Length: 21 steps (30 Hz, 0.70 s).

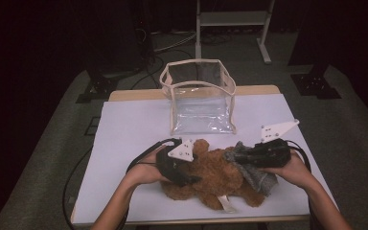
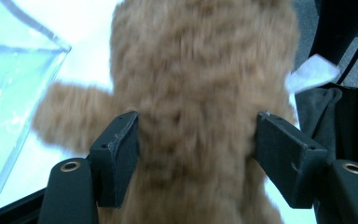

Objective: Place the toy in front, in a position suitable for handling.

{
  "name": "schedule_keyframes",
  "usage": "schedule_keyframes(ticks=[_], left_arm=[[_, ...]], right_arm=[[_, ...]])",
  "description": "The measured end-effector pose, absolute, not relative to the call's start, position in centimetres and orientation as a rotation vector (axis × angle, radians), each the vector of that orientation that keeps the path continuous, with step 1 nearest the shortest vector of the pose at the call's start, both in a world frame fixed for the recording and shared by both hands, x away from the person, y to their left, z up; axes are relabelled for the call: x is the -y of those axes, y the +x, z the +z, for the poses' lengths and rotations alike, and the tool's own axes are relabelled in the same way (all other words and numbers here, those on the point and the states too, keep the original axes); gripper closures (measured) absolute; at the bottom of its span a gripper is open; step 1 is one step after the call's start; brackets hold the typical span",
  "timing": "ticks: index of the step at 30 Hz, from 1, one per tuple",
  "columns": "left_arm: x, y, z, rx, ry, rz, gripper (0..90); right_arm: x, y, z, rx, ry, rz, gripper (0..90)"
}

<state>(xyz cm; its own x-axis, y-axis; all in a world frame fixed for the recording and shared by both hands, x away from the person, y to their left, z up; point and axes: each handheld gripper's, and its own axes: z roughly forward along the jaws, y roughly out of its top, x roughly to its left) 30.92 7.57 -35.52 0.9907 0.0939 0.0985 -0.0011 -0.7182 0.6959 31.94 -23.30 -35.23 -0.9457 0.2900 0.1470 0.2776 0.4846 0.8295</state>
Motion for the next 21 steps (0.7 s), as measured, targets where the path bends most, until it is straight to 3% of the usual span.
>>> schedule_keyframes(ticks=[4,21], left_arm=[[-7.2,31.1,-36.0,-0.069,2.428,0.179,33.9],[-7.6,31.9,-36.6,-0.133,2.471,0.186,34.7]], right_arm=[[22.1,32.2,-35.4,-2.715,0.496,1.481,81.6],[24.0,31.5,-34.9,-2.669,0.507,1.527,81.5]])
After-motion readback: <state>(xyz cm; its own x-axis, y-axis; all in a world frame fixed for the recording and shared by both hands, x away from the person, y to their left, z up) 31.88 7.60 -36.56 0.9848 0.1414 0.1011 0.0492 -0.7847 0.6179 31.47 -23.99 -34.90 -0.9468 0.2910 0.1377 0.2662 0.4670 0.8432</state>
